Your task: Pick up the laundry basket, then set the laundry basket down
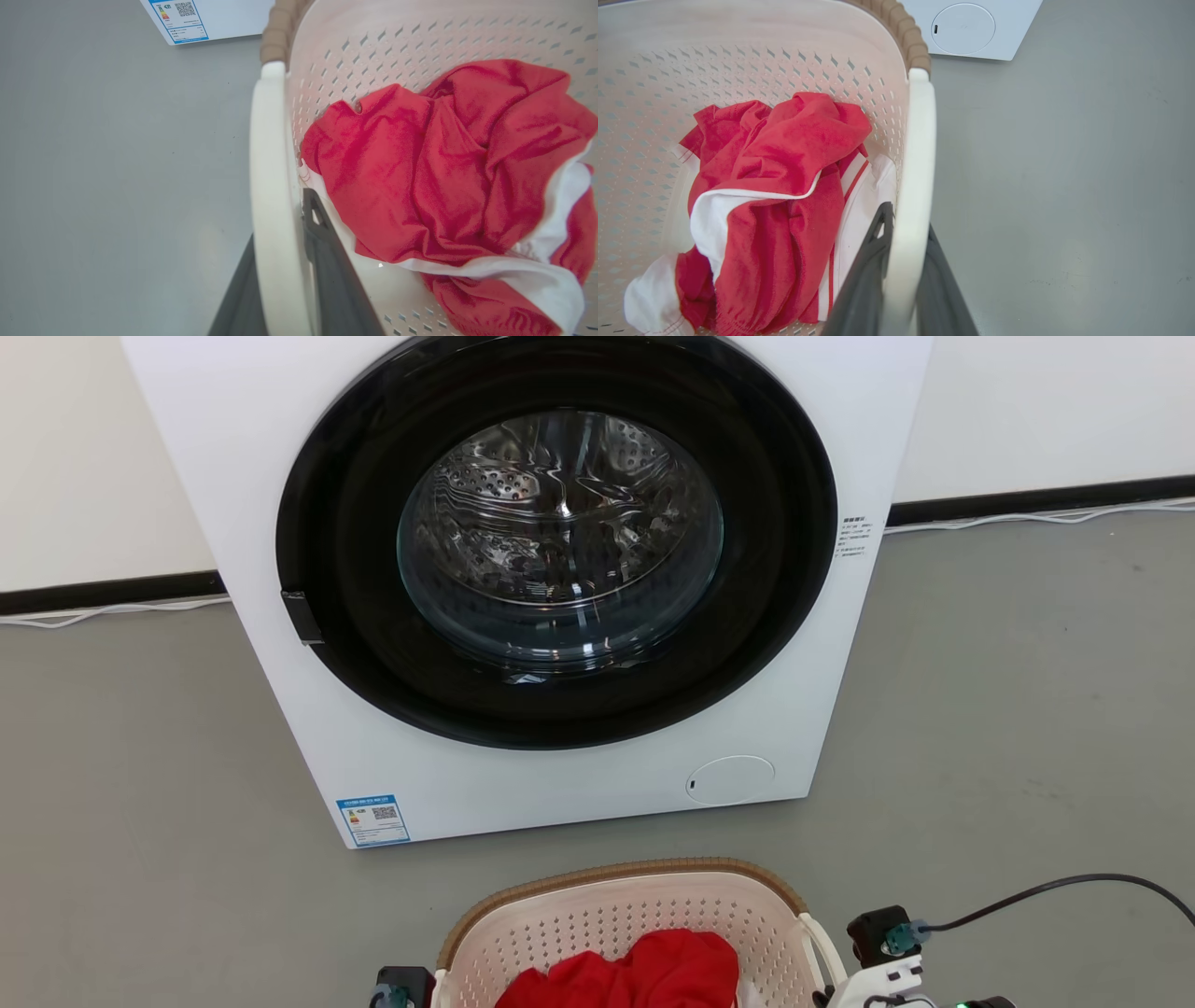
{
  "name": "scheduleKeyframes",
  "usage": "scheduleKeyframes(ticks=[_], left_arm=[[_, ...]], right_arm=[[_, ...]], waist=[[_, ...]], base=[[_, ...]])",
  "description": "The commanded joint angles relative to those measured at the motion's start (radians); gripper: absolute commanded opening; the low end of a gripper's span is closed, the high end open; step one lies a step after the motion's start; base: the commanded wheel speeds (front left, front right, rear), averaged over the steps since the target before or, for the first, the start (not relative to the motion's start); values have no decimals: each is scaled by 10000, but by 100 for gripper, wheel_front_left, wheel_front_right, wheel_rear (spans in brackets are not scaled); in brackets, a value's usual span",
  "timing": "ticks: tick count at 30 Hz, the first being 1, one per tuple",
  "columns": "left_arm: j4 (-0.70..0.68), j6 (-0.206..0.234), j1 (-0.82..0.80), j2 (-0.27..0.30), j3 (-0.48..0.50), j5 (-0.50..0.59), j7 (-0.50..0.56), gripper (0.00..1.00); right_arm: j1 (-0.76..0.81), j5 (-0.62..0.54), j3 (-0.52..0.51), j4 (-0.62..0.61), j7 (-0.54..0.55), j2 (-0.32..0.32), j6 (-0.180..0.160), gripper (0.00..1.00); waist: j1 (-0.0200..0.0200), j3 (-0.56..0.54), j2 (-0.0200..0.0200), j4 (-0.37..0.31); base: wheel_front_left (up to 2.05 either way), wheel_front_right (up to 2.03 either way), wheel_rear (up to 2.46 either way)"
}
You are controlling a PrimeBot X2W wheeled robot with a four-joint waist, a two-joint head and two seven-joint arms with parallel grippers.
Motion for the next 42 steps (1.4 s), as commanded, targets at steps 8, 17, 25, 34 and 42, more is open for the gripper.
scheduleKeyframes(ticks=[8, 17, 25, 34, 42], left_arm=[[-111, 39, -458, 129, -171, -171, -213, 0], [-69, 27, -979, 129, -441, -248, -344, 0], [-24, 15, -1818, 129, -541, -241, -575, 0], [235, -85, -2995, 143, -439, -260, -878, 0], [232, -144, -4318, 243, -320, -143, -1263, 0]], right_arm=[[-474, 140, 316, -164, -243, 13, -13, 0], [-700, 418, 459, -520, -378, 13, -13, 0], [-1362, 427, 454, -542, -683, 13, -13, 0], [-2339, 383, 273, -426, -1467, 13, -13, 0], [-3443, 10, -52, -26, -2323, 13, -13, 0]], waist=[[1, 177, -1, 21], [1, 766, -1, 21], [1, 1832, -1, 82], [1, 3325, -1, 179], [1, 5118, -1, 310]], base=[[0, 0, 0], [0, 0, 0], [0, 0, 0], [0, 0, 0], [0, 0, 0]])
